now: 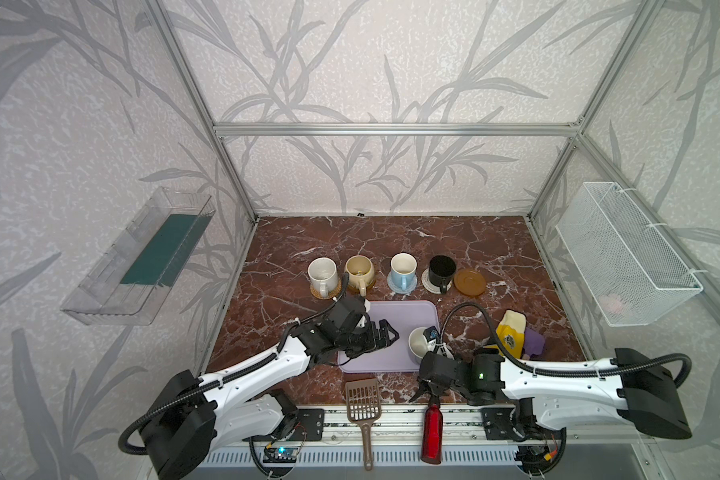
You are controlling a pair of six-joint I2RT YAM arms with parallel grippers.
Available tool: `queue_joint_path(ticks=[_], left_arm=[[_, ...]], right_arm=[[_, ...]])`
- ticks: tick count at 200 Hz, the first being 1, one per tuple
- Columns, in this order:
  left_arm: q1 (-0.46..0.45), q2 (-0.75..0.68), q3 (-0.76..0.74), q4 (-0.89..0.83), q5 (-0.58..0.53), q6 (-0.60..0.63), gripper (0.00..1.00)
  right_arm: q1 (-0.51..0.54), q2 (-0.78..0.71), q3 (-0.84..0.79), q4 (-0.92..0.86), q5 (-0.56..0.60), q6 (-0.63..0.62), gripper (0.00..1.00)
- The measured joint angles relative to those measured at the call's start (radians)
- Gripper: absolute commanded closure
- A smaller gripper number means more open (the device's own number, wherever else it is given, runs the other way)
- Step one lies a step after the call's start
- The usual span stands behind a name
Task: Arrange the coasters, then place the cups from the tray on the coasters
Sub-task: 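Close the right gripper inside the lavender mug, then lift the lavender mug off the tray toward the brown wooden coaster with the right gripper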
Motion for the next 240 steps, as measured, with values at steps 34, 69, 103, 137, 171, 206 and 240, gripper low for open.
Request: queue_joint_path(ticks=[34,69,103,137,171,206,240], left_arm=[[-0.002,0.0,0.005,-0.001,0.0,0.0,0.01],[-0.003,0.006,0.029,0.001,-0.005,0.0,0.01],[-0.003,0.013,0.06,0.02,-0.016,-0.007,0.01],[-0.004,0.015,0.103,0.047,-0.031,-0.018,0.01],[-0.004,0.021,0.161,0.07,-0.05,-0.018,0.01],[-0.004,0.055,0.211,0.087,-0.053,-0.018,0.01],[-0.004,0.089,0.277,0.09,-0.061,-0.014,0.01]], right_arm=[[0.0,-0.029,-0.006,-0.002,0.001,0.0,0.92],[0.0,-0.069,-0.006,-0.002,0.032,-0.001,0.93],[-0.003,-0.118,0.002,-0.039,0.071,-0.015,0.93],[-0.061,-0.185,0.031,-0.098,0.069,-0.047,0.94],[-0.144,-0.266,0.053,-0.143,0.044,-0.086,0.94],[-0.237,-0.291,0.097,-0.217,0.012,-0.147,0.94],[-0.342,-0.327,0.13,-0.256,-0.032,-0.215,0.94]])
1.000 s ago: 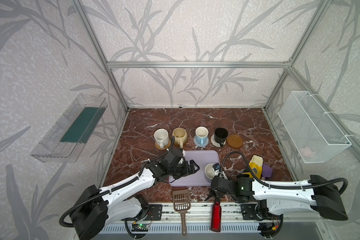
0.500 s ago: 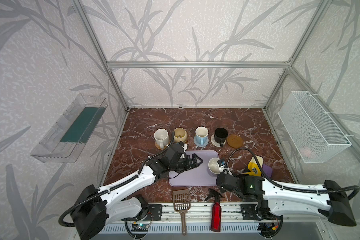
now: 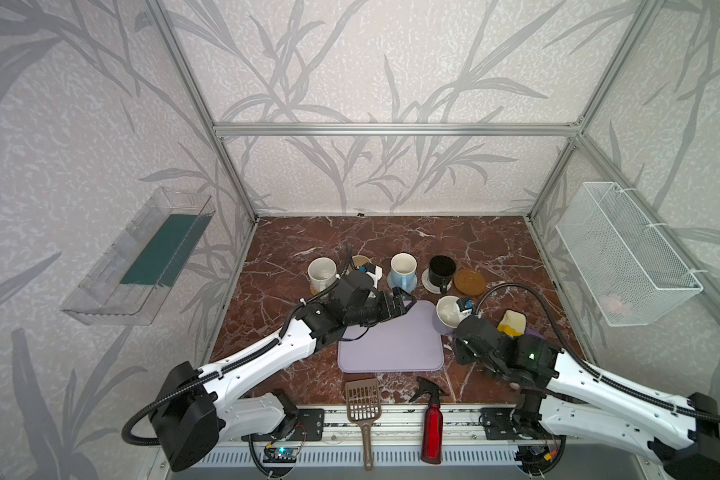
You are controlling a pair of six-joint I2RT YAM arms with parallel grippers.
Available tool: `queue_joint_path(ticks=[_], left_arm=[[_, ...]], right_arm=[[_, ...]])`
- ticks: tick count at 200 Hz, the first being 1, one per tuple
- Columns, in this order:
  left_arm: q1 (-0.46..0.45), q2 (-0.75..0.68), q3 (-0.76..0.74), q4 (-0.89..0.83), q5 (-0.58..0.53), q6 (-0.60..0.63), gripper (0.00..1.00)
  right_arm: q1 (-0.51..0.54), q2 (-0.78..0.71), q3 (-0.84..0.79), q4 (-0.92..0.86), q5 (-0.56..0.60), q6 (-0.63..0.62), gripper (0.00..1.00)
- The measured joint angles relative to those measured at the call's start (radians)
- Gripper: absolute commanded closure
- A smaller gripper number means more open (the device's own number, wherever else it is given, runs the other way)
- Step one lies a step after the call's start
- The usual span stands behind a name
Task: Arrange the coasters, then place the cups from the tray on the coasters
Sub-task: 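Lift the lavender mug off the tray toward the brown wooden coaster with the right gripper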
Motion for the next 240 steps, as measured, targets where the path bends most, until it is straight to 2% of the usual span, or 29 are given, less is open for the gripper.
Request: queue_joint_path(ticks=[91,152,240], left_arm=[[0.0,0.107,0.12,0.037,-0.006,0.002,0.01],[-0.001,0.174,0.227,0.05,-0.014,0.034,0.01],[-0.001,0.332,0.392,0.011,-0.027,0.066,0.01]], right_arm=[[-0.245,0.013,0.085,-0.031,-0.132,-0.161,0.95],[-0.431,0.095,0.148,-0.028,-0.231,-0.259,0.96],[-0.617,0.213,0.208,0.008,-0.314,-0.309,0.97]])
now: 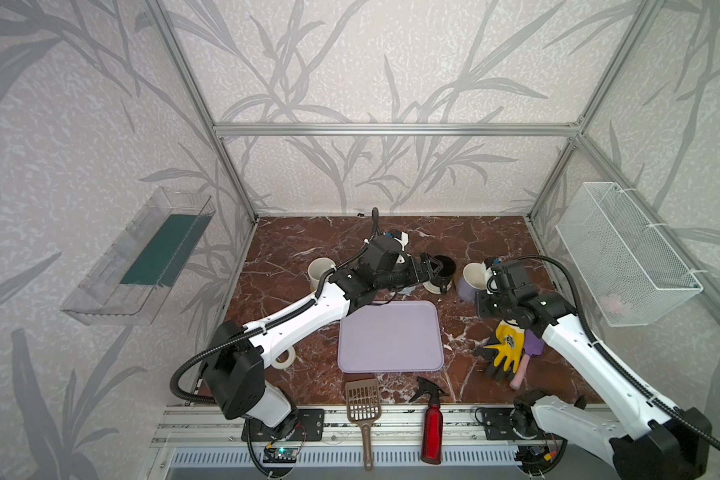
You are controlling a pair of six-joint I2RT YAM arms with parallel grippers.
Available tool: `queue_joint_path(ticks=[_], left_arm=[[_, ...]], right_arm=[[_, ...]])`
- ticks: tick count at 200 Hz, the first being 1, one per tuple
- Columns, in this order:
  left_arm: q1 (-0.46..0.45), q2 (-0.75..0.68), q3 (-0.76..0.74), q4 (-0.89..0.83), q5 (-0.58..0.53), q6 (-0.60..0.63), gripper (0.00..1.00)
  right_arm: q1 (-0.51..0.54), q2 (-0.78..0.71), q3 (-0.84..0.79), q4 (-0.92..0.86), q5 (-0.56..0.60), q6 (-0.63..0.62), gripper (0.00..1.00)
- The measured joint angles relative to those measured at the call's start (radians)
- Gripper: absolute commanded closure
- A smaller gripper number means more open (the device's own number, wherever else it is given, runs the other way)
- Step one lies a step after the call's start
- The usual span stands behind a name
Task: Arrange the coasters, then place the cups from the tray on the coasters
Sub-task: 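Lift the lavender mug off the tray toward the brown wooden coaster with the right gripper, then lower the lavender mug onto the brown wooden coaster beside the black mug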
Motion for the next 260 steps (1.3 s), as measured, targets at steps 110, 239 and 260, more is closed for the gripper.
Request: queue_joint_path(ticks=[110,239,260], left_arm=[[0.0,0.115,0.138,-0.084,-0.021,0.069,0.01],[0.007,0.279,0.299,-0.149,-0.016,0.119,0.01],[0.008,0.304,0.329,-0.16,-0.016,0.122,0.01]], right_arm=[[-0.105,0.153,0.07,0.06,-0.028,-0.006,0.98],[-0.156,0.324,0.108,0.129,0.008,-0.005,1.0],[-0.16,0.343,0.108,0.135,0.013,-0.006,1.0]])
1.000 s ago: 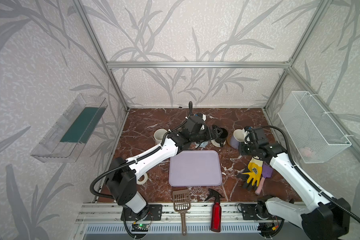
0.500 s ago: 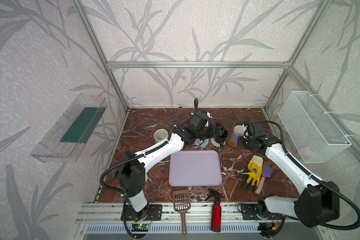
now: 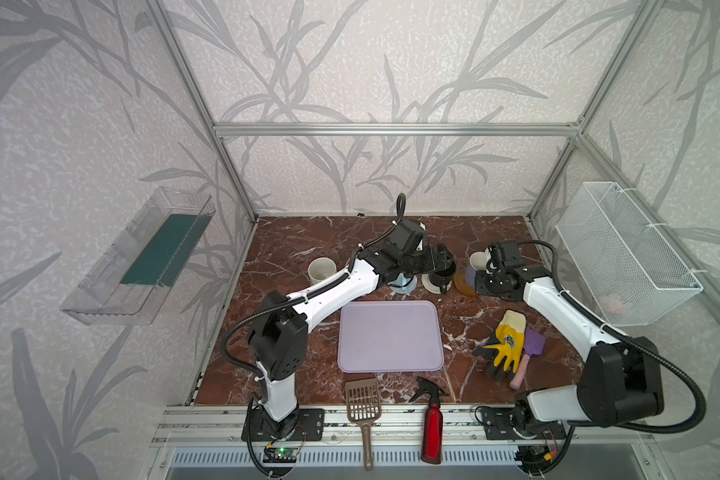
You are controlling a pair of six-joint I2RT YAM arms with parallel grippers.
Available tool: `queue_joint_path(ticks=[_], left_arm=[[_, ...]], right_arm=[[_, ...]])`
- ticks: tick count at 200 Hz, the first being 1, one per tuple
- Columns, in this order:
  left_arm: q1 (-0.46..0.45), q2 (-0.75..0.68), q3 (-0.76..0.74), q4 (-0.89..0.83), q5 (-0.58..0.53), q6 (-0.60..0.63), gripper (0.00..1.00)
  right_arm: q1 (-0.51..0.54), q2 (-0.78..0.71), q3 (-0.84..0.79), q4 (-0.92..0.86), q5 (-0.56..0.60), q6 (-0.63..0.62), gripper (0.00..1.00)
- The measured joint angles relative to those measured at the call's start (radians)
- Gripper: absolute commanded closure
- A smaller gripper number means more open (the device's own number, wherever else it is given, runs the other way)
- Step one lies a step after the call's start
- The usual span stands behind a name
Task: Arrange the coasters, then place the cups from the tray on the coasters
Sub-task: 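Lower the lavender mug onto the brown wooden coaster beside the black mug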
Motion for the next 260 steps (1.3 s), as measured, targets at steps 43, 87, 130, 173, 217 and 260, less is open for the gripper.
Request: queue_joint_path(ticks=[43,87,130,173,217,260], left_arm=[[0.001,0.038,0.034,-0.011,-0.001,0.005,0.01],[0.001,0.064,0.066,-0.011,-0.005,0.004,0.01],[0.001,0.07,0.074,-0.009,-0.009,0.004,0.01],[0.002,0.071,0.074,0.006,-0.009,0.003,0.01],[0.002,0.077,0.074,0.011,-0.009,0.003,0.01],[0.002,0.077,0.074,0.014,-0.008,0.003,0.01]], right_arm=[[0.0,0.046,0.023,0.008,0.009,0.0,1.0],[0.0,0.107,0.056,0.021,0.007,0.001,1.0],[0.0,0.152,0.064,0.026,0.011,0.0,1.0],[-0.001,0.192,0.064,0.04,0.017,0.0,1.0],[-0.002,0.219,0.064,0.061,0.029,-0.006,1.0],[-0.002,0.224,0.061,0.071,0.033,-0.006,1.0]])
